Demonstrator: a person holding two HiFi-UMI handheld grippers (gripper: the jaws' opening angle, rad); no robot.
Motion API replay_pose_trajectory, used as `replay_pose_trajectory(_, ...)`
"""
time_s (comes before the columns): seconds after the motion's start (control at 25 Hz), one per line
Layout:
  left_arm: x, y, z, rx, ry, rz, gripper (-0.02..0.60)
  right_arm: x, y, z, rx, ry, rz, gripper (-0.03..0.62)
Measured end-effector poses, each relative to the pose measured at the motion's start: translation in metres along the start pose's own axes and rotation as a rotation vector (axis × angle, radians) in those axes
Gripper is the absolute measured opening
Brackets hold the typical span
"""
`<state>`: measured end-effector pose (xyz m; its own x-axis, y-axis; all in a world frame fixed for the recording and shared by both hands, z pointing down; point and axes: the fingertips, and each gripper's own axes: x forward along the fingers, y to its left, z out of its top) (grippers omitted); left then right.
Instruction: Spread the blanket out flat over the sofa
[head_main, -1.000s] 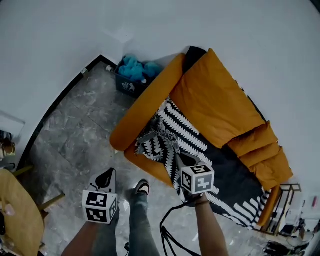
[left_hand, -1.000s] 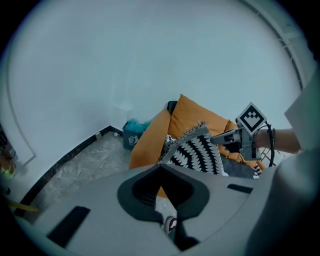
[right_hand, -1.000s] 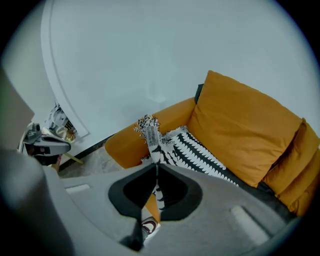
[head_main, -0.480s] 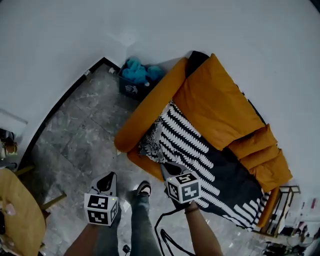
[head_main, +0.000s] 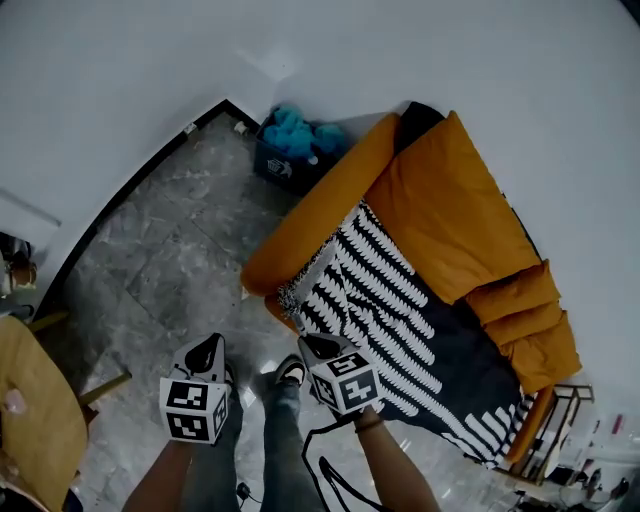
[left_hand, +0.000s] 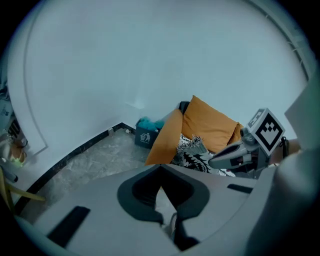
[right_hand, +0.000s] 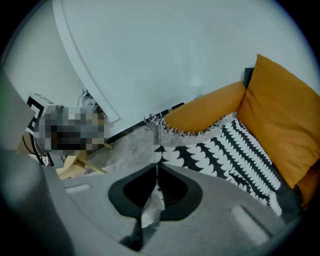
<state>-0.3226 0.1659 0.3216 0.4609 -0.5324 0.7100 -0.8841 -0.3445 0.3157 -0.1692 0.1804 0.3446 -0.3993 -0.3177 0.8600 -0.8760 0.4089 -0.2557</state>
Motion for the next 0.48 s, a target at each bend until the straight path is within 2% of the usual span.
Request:
replay_pose_trajectory(0.32,-0.014,0.026,-0.017,-0.062,-0.002,0.060,-0.009,0.023,0.044,-0.016,-0.079,0.078,0.066,0.018)
replay_pose_trajectory(0.48,-0.019,0.026,-0.024,-0.074,0.006,0.068,-0.009,0.027,0.056,-0.024,-0.069,0.085,0.087,0.017)
